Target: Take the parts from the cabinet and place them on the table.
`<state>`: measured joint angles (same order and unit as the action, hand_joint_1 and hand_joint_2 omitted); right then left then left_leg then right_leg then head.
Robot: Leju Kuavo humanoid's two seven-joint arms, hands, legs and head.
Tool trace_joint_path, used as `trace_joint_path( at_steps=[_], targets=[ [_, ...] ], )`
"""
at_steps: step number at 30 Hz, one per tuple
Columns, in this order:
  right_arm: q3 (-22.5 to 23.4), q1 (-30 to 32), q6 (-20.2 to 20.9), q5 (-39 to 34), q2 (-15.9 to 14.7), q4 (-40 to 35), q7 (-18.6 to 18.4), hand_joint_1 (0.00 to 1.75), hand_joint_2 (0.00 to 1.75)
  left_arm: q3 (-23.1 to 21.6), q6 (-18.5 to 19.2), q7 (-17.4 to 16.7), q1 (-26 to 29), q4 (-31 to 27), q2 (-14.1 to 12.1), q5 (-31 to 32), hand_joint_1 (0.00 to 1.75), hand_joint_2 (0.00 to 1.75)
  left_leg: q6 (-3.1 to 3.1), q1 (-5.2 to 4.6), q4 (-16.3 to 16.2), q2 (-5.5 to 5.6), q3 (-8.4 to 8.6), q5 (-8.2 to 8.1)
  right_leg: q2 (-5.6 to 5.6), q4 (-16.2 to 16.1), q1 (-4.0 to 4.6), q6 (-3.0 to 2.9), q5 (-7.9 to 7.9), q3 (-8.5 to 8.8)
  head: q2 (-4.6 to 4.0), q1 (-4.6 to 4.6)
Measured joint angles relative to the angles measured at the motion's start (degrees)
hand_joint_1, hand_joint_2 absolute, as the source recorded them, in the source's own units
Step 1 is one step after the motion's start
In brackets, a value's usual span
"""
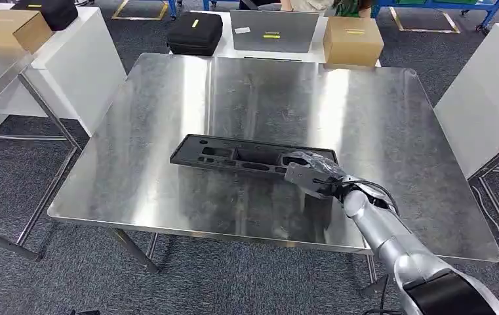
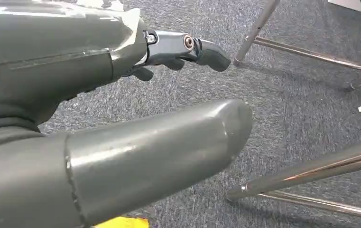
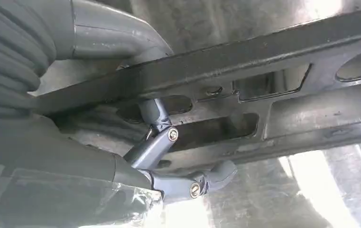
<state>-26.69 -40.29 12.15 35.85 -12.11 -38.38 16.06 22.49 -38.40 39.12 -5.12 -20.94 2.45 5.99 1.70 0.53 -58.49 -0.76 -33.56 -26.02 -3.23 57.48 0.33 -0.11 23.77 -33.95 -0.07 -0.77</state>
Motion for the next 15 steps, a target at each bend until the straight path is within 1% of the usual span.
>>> trace_joint_path(
  at_steps=[2,3,5,11,15],
  targets=[
    [0.0,-0.9,-1.0,0.1,-0.2,0.0,-0.9,0.0,1.75,0.0,0.0,0.0,0.2,0.0,0.0,-0.1,0.0,0.0,0.02,-0.02,0.0,0.06,-0.07,0.05,0.08,0.0,-0.02,-0.01,-0.02,-0.05,0.0,-0.02],
    [0.1,-1.4,-1.3,0.2,-0.5,0.0,-1.6,0.0,1.75,0.0,0.0,0.0,0.3,0.0,0.0,-0.2,0.0,0.0,0.23,-0.05,0.0,0.07,-0.18,0.23,0.14,0.0,-0.04,-0.02,-0.04,-0.12,0.0,-0.02],
    [0.1,-2.9,-1.2,0.5,-1.1,0.0,-2.7,0.0,1.75,0.0,0.0,0.0,0.5,0.0,0.0,-0.2,0.0,0.0,0.09,-0.12,0.0,0.24,-0.43,0.49,0.28,0.0,-0.11,-0.01,-0.09,-0.38,0.0,0.0],
    [0.2,-6.8,0.0,1.1,-3.3,0.0,-4.4,0.0,1.75,0.0,0.5,0.0,1.2,0.0,-0.1,-0.3,0.0,0.0,0.17,-0.12,-0.1,0.37,-1.18,0.73,0.48,0.1,-0.14,-0.08,-0.3,-1.12,0.0,0.0],
    [0.1,-9.8,1.9,1.6,-4.6,0.4,-4.8,0.0,1.75,0.0,0.5,0.0,1.2,0.0,-0.2,-0.3,0.0,0.0,0.17,-0.11,-0.1,0.4,-1.38,0.73,0.5,0.1,-0.14,-0.07,-0.29,-1.33,0.0,-0.02]
  ],
)
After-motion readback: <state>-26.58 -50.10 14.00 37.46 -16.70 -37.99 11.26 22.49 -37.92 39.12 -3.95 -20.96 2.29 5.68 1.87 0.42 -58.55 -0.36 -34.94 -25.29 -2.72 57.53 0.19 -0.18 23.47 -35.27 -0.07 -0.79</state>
